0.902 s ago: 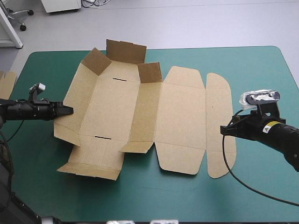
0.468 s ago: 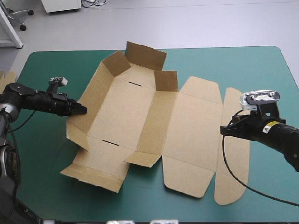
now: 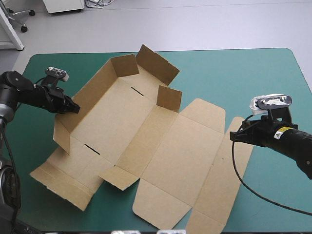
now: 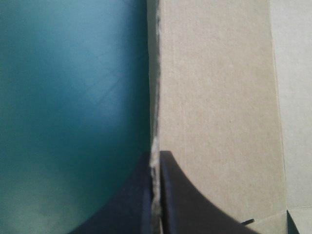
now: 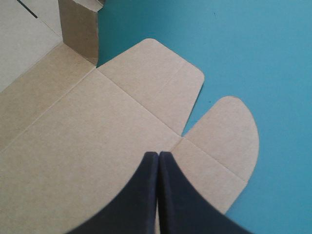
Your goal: Fold the box
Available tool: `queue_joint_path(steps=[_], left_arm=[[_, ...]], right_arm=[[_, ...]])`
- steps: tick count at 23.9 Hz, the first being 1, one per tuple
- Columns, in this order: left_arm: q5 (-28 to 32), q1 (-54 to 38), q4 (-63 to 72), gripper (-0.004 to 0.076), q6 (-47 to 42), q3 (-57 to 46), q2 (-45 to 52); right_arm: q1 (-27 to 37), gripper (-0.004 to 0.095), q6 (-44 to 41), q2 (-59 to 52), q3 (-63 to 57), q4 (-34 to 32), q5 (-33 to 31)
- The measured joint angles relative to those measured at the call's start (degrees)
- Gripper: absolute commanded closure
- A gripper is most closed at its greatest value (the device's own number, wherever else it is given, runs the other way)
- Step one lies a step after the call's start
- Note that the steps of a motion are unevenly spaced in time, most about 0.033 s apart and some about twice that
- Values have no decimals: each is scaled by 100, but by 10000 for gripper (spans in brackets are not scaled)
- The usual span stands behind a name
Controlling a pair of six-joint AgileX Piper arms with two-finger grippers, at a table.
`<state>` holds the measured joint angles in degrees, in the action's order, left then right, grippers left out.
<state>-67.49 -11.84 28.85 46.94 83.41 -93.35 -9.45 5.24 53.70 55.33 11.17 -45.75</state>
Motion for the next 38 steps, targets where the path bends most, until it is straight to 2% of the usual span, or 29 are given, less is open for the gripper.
queue_joint_path(steps=[6, 13, 18, 20, 27, 38], left_arm=[[265, 336, -598, 738, -57, 375, -203], [762, 1773, -1731, 738, -424, 411, -203], [879, 3198, -2984, 738, -1132, 634, -203], [955, 3439, -3523, 738, -1365, 647, -203], [1254, 3441, -4855, 738, -1757, 649, -198], [1422, 3576, -5211, 738, -1692, 866, 793]], right_arm=[[0, 942, 0, 0, 0, 0, 0], [0, 941, 0, 0, 0, 0, 0], [0, 940, 0, 0, 0, 0, 0], [0, 940, 0, 0, 0, 6, 10], [0, 940, 22, 0, 0, 151, 17], [0, 940, 56, 0, 0, 169, 103]])
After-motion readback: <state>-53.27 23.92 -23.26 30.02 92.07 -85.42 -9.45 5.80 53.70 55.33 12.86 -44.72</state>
